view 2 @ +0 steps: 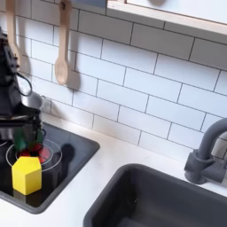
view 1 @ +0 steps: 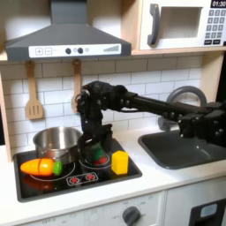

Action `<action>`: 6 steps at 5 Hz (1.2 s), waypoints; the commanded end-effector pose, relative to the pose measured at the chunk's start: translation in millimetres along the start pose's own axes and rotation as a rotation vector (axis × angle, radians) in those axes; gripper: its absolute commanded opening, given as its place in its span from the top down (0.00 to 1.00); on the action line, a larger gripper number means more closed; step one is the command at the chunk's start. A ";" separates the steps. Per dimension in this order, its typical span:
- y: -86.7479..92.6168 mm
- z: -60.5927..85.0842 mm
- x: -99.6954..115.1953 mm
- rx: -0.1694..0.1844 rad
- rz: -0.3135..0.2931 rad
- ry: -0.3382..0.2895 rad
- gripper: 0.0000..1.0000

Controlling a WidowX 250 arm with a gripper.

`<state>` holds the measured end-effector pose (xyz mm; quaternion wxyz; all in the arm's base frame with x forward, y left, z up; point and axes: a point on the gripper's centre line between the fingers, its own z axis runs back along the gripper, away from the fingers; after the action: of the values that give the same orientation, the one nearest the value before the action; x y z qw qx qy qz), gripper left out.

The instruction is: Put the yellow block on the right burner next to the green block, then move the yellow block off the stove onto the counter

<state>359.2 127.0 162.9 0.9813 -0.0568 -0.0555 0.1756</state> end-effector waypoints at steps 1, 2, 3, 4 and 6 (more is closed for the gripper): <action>-0.4 -1.8 1.3 0.012 0.010 -0.009 0.00; -0.4 -2.3 0.7 0.015 0.010 -0.004 0.00; 2.6 -4.4 -0.1 0.022 0.011 0.001 0.00; 2.1 -6.6 -0.5 0.035 0.006 -0.001 0.00; 3.8 -6.7 -1.5 0.065 0.023 0.000 0.00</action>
<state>357.1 128.2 158.1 0.9801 -0.0265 -0.0518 0.1898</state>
